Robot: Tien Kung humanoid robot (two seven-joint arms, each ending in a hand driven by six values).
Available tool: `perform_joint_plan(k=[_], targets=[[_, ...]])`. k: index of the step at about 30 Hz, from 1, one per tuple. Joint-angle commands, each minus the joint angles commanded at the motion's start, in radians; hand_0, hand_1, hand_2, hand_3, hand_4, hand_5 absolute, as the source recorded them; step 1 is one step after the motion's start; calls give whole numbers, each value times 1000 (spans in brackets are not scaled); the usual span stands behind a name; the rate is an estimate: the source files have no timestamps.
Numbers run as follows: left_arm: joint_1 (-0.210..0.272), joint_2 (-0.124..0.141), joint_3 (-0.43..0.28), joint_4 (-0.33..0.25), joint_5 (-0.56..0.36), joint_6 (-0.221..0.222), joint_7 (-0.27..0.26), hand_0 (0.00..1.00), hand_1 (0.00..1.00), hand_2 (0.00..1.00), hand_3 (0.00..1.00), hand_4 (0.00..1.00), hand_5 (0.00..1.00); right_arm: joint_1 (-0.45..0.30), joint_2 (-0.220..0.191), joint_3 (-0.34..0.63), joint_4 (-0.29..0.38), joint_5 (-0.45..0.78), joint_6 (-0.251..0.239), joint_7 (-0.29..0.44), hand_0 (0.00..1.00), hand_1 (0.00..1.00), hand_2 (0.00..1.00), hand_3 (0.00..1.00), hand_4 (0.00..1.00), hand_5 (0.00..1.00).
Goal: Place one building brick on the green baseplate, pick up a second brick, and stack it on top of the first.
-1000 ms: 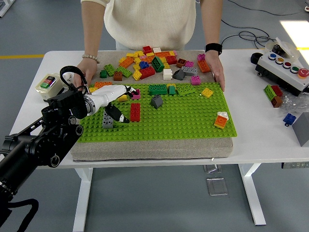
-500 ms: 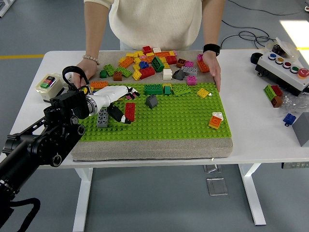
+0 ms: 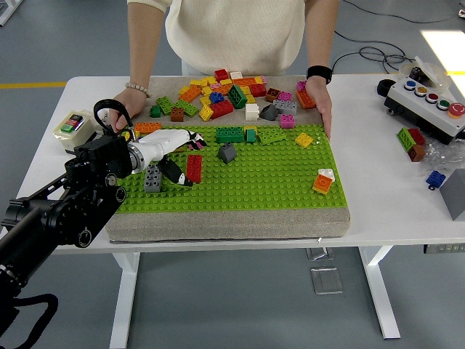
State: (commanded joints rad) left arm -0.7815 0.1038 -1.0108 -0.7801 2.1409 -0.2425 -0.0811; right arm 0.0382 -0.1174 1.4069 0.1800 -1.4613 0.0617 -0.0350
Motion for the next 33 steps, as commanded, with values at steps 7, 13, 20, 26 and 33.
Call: perform_joint_plan(k=[7, 13, 20, 26, 33], targets=[[-2, -4, 0, 17, -5, 10, -3, 912, 811, 761, 794, 998, 115, 2, 2, -4, 0, 2, -1, 1, 758, 685, 731, 754, 998, 503], [-1, -7, 2, 31, -5, 26, -7, 905, 803, 754, 791, 998, 116, 0, 2, -7, 0, 2, 0, 0, 758, 685, 731, 754, 998, 504], [0, -9, 3, 39, -6, 31, -7, 901, 806, 754, 790, 998, 115, 0, 2, -10, 0, 4, 0, 0, 758, 685, 731, 754, 998, 504], [1, -12, 5, 46, -11, 39, -8, 898, 802, 750, 787, 998, 112, 0, 3, -13, 0, 4, 0, 0, 758, 685, 731, 754, 998, 504], [0, -16, 7, 56, -19, 50, -10, 892, 797, 746, 774, 998, 106, 0, 3, -15, 0, 5, 0, 0, 758, 685, 731, 754, 998, 504]])
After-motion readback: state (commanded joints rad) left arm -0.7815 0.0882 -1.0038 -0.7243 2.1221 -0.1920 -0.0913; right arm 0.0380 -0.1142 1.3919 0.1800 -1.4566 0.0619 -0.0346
